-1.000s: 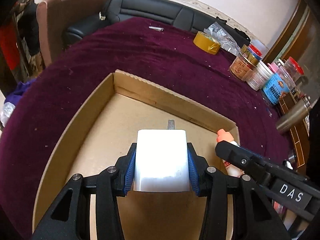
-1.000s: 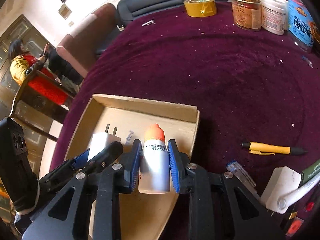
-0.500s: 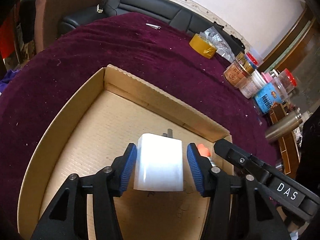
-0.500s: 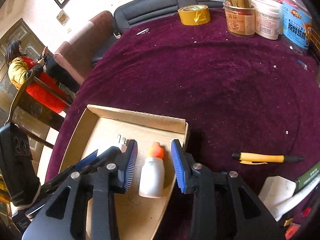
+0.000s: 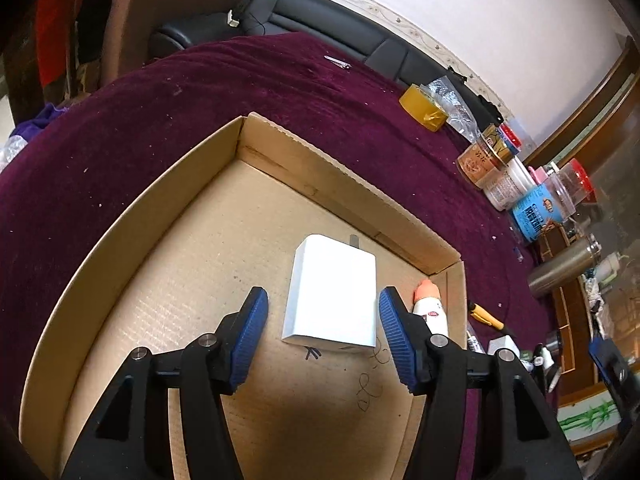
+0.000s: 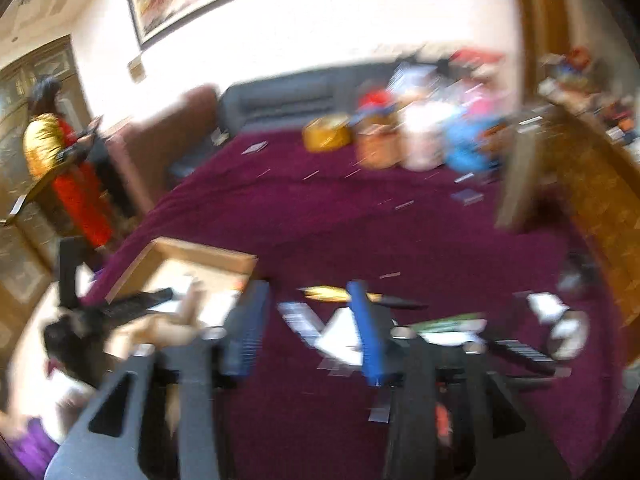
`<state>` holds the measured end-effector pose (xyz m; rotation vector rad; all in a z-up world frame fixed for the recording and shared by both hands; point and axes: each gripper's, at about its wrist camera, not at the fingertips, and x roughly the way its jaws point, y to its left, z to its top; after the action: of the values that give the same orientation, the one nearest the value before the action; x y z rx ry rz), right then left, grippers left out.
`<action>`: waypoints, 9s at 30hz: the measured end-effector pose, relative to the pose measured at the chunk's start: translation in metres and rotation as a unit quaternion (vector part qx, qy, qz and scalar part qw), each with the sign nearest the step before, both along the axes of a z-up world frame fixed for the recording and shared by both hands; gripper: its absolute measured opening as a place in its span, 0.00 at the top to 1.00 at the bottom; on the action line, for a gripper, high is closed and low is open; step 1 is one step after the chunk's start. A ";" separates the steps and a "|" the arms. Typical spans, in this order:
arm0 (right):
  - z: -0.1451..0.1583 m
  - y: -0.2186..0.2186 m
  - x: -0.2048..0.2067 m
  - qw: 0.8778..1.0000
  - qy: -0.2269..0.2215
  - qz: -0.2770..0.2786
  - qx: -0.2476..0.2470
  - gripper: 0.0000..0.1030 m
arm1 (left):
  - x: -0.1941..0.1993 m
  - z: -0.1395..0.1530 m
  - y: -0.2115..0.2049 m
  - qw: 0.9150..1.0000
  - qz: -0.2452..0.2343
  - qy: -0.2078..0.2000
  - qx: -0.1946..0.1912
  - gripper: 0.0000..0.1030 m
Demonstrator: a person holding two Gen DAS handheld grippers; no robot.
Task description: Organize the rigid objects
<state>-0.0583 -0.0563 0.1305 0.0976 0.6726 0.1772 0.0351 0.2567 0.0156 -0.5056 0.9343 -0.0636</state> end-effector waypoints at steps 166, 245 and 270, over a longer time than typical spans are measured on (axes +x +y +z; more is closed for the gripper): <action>-0.096 0.149 0.122 0.958 0.228 0.093 0.147 0.88 | 0.018 0.003 0.026 0.994 -0.054 0.020 0.090 0.86; -0.113 -0.085 -0.023 0.981 0.165 0.044 0.088 0.17 | -0.133 0.069 -0.116 0.979 -0.181 -0.075 0.049 0.62; -0.075 -0.039 -0.020 0.987 0.148 0.030 0.056 0.76 | -0.146 0.058 0.005 0.995 -0.060 -0.061 0.055 0.62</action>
<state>-0.0782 -0.0949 0.0552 0.2157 0.9618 0.2613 -0.1109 0.2615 0.0739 -0.3397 0.8424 -0.1494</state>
